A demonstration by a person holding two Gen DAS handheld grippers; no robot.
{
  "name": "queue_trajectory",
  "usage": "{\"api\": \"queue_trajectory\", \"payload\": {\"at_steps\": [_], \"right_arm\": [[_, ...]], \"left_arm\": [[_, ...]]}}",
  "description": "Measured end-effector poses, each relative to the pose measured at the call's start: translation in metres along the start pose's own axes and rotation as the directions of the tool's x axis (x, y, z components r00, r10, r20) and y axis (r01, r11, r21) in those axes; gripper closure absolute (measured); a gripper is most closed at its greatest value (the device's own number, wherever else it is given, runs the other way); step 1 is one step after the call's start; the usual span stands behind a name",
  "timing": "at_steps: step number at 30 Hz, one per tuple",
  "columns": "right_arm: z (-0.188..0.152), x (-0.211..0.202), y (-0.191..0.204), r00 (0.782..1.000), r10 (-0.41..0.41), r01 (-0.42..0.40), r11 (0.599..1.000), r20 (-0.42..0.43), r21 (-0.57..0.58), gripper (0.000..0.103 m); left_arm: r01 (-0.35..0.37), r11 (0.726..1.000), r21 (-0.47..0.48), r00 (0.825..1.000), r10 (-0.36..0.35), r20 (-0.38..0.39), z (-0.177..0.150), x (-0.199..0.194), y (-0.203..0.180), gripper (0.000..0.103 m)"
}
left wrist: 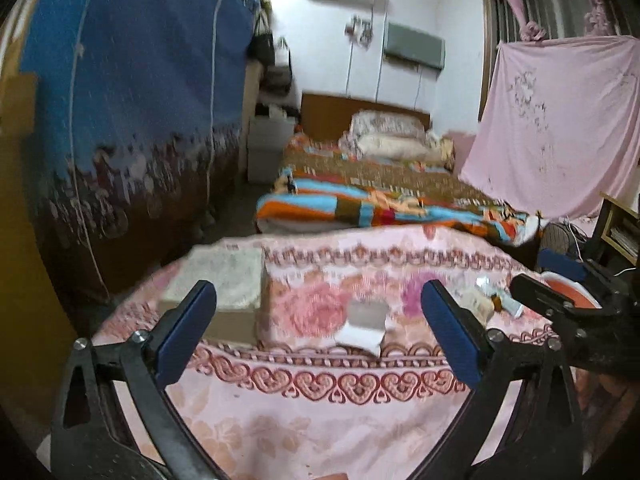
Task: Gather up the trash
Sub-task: 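Grasp the white paper scrap with the left tool while the right tool grasps the yellow cylinder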
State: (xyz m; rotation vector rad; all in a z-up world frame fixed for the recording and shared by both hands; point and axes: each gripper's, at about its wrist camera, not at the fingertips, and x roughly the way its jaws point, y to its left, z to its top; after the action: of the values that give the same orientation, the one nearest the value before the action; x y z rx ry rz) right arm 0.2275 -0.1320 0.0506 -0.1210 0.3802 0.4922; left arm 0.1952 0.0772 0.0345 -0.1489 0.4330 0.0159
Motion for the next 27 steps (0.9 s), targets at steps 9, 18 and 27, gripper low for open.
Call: {"api": "queue_trajectory", "payload": {"at_steps": [9,18,27], "right_arm": [[-0.015,0.037,0.002,0.963,0.117,-0.112,0.993,-0.244,0.035,0.045],[-0.024,0.055,0.007,0.917,0.176,-0.171,0.984,-0.358,0.046,0.056],[-0.027,0.062,0.010,0.902,0.194,-0.192,0.980,-0.385,0.045,0.076]], "left_arm": [[0.097,0.994,-0.050,0.959,-0.106,-0.261,-0.011,0.048,0.002,0.050],[0.146,0.989,-0.038,0.926,-0.150,-0.346,-0.014,0.062,-0.003,0.055],[0.176,0.983,-0.049,0.895,-0.180,-0.407,-0.014,0.083,-0.009,0.066]]}}
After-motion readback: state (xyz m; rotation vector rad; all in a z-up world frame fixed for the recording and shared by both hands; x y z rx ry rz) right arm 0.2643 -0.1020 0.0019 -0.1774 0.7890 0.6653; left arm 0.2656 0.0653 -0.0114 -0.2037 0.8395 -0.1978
